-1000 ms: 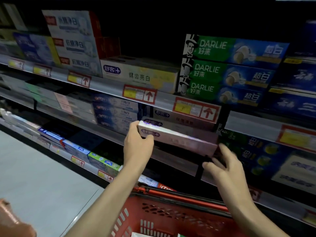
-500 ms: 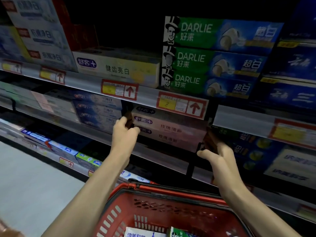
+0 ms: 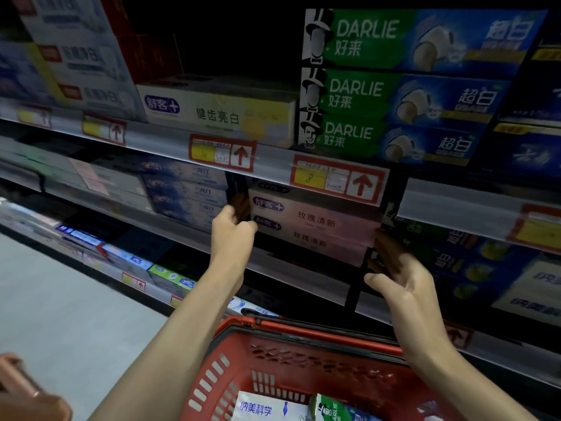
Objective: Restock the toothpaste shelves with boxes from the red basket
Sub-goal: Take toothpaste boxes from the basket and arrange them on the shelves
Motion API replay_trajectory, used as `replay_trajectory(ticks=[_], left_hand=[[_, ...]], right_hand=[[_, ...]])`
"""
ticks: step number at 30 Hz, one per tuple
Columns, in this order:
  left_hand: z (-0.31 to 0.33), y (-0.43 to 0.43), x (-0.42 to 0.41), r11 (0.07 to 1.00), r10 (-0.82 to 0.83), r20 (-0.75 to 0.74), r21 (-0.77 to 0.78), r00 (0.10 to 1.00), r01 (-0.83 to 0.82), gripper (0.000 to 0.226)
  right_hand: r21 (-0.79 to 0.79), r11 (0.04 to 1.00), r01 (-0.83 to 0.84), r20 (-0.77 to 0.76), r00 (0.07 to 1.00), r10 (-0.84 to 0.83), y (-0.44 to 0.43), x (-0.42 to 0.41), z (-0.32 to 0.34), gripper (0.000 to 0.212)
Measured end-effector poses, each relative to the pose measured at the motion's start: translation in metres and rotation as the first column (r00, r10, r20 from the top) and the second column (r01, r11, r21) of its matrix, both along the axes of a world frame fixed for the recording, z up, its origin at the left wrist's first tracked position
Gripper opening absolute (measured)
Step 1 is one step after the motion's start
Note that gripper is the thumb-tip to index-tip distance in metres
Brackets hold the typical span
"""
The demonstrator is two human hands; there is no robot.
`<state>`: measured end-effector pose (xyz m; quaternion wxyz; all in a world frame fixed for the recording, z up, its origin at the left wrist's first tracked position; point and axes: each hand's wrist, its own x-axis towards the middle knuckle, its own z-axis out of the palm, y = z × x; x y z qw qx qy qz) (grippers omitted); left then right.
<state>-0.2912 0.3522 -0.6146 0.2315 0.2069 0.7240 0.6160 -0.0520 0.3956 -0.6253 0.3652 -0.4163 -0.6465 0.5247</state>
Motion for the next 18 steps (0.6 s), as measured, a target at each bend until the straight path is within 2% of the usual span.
replay_trajectory(ticks=[3,9,13,18], left_hand=[[0.006,0.0,0.002,0.999,-0.032,0.032,0.016,0.999,0.031,0.05],[0.005,-0.001,-0.003,0.996,-0.082,0.036,0.023,0.996,0.081,0.074],[-0.001,-0.001,0.0,0.996,-0.092,0.035,0.025,0.995,0.091,0.078],[-0.008,0.002,0.002,0.997,-0.075,0.025,0.001,0.997,0.075,0.067]], right_hand=[[0.018,1.0,-0.015,-0.036,0.999,0.016,0.001,0.0,0.001,0.06],[0.033,0.999,-0.017,-0.041,0.999,0.019,0.005,0.0,-0.003,0.075],[0.028,0.999,-0.034,-0.019,0.999,0.034,0.004,-0.006,-0.01,0.085],[0.026,0.998,-0.053,0.035,0.998,0.052,-0.001,-0.01,-0.017,0.079]])
